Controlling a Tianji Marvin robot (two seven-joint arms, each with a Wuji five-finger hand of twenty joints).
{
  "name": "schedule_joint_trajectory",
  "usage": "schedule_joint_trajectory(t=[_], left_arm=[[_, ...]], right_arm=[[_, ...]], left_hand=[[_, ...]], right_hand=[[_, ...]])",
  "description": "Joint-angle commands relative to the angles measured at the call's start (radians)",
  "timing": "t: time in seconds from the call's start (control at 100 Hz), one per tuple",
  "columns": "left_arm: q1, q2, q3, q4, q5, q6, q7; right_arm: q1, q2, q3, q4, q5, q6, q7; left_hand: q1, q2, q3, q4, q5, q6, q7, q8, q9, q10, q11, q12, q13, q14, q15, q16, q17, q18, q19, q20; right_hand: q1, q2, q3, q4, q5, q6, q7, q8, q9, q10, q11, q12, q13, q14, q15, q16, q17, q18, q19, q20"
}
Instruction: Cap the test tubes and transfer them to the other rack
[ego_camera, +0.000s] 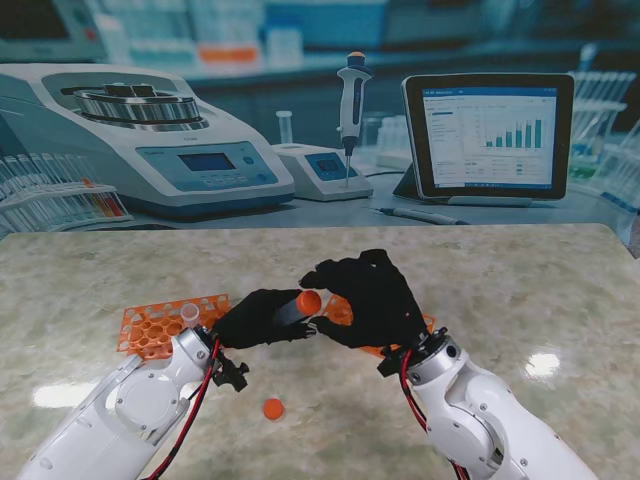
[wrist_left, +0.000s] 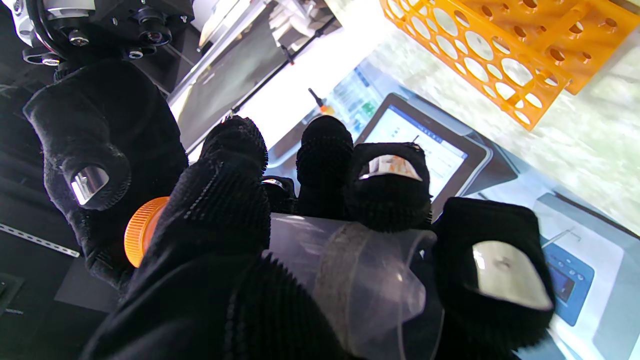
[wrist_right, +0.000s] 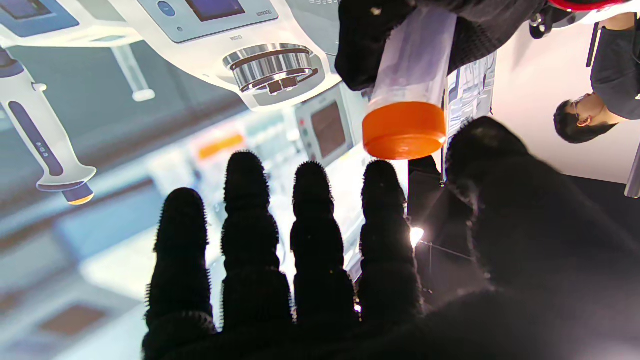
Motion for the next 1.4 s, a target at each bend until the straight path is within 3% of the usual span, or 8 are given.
schedule_joint_trajectory(t=[0.0,0.47,0.64,0.95,1.39], left_arm=[[0.003,0.0,0.0,-0.008,0.0,0.003,-0.004],[0.004,0.001,0.0,-0.01,0.001,0.001,-0.005],[0.005,0.0,0.0,-0.011,0.002,0.001,-0.005],[0.004,0.0,0.001,-0.011,0.002,0.001,-0.005],[0.002,0.0,0.002,-0.01,0.001,0.004,-0.006]], right_arm=[[-0.001,0.002,0.001,-0.005,-0.007,0.011,-0.002],[0.039,-0.001,-0.016,0.032,-0.006,0.038,-0.011],[0.045,-0.001,-0.021,0.038,-0.003,0.044,-0.011],[0.052,-0.002,-0.028,0.042,0.0,0.038,-0.014],[0.035,0.002,-0.023,0.029,-0.022,0.012,-0.029]], left_hand=[[0.026,0.059,0.001,-0.002,-0.007,-0.038,0.014,0.029,0.006,-0.037,0.018,0.015,0.071,-0.038,0.01,0.019,0.019,-0.146,0.183,0.004],[0.025,0.06,0.0,-0.002,-0.007,-0.038,0.014,0.029,0.006,-0.038,0.018,0.015,0.071,-0.038,0.009,0.019,0.019,-0.147,0.184,0.002],[0.026,0.06,0.0,-0.002,-0.008,-0.039,0.014,0.029,0.006,-0.038,0.018,0.015,0.071,-0.038,0.009,0.019,0.019,-0.147,0.184,0.002],[0.025,0.059,0.0,-0.002,-0.007,-0.039,0.014,0.03,0.006,-0.038,0.018,0.015,0.071,-0.038,0.009,0.02,0.019,-0.147,0.184,0.001],[0.027,0.06,0.001,-0.001,-0.008,-0.038,0.014,0.03,0.005,-0.038,0.018,0.015,0.071,-0.038,0.009,0.02,0.019,-0.147,0.184,0.001]], right_hand=[[-0.018,-0.047,0.021,0.003,0.007,0.029,-0.018,0.021,0.001,-0.015,0.016,0.02,-0.002,-0.025,-0.008,0.009,-0.01,0.018,-0.015,-0.007],[-0.015,-0.135,0.061,-0.017,0.093,0.011,0.039,0.184,0.09,-0.025,0.112,0.162,0.067,-0.058,0.035,0.068,0.036,0.009,0.02,0.001],[0.0,-0.134,0.068,-0.018,0.113,-0.002,0.05,0.206,0.114,-0.03,0.123,0.176,0.088,-0.07,0.041,0.074,0.052,0.007,0.029,0.002],[0.004,-0.128,0.069,-0.02,0.112,-0.002,0.043,0.229,0.116,-0.027,0.118,0.186,0.099,-0.075,0.041,0.082,0.06,0.003,0.036,0.001],[-0.038,-0.144,0.053,-0.02,0.061,0.037,-0.041,0.185,0.04,-0.008,0.06,0.147,0.077,-0.07,0.035,0.087,0.041,0.001,0.029,-0.002]])
